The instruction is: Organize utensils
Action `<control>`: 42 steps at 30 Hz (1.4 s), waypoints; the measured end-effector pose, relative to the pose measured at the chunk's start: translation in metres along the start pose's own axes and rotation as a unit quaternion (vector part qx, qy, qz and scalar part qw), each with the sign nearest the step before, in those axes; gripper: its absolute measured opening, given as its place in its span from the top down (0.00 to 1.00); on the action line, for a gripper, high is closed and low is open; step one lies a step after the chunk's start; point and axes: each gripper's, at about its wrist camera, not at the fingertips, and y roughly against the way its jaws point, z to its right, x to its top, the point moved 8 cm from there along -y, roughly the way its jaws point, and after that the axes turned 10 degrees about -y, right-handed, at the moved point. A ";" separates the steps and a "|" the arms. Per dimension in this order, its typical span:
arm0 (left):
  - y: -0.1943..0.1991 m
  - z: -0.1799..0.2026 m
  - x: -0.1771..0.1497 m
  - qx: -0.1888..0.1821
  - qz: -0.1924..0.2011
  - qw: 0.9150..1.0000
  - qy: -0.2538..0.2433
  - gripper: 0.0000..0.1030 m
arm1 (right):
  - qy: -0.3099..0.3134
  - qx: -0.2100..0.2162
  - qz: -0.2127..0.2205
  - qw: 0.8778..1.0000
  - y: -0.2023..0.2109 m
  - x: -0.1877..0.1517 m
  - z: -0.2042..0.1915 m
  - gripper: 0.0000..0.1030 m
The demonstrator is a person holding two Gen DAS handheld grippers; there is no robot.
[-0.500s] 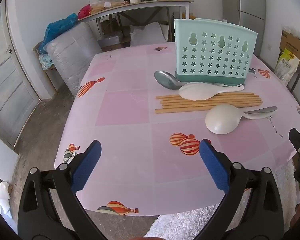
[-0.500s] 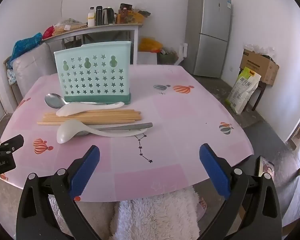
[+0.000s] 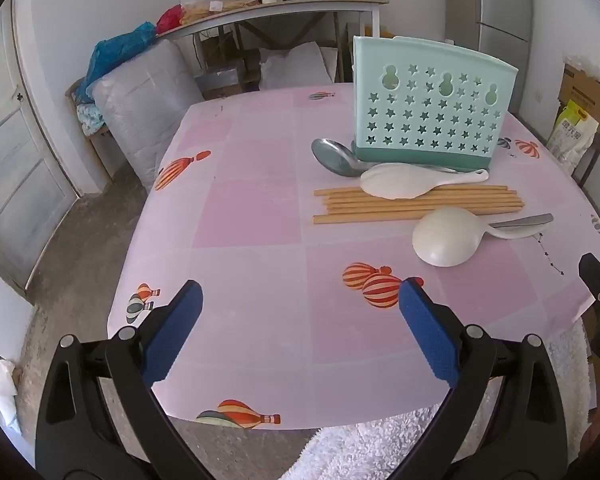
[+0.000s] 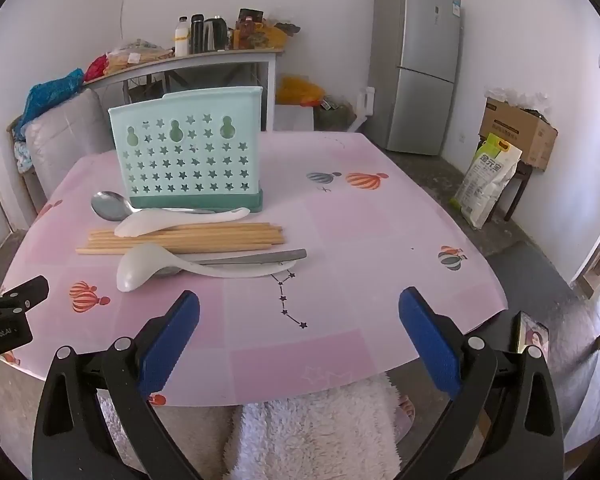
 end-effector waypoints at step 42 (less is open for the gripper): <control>0.001 -0.007 0.000 0.000 0.001 1.000 0.004 0.08 | -0.003 0.011 0.007 1.000 0.007 0.005 -0.004 0.06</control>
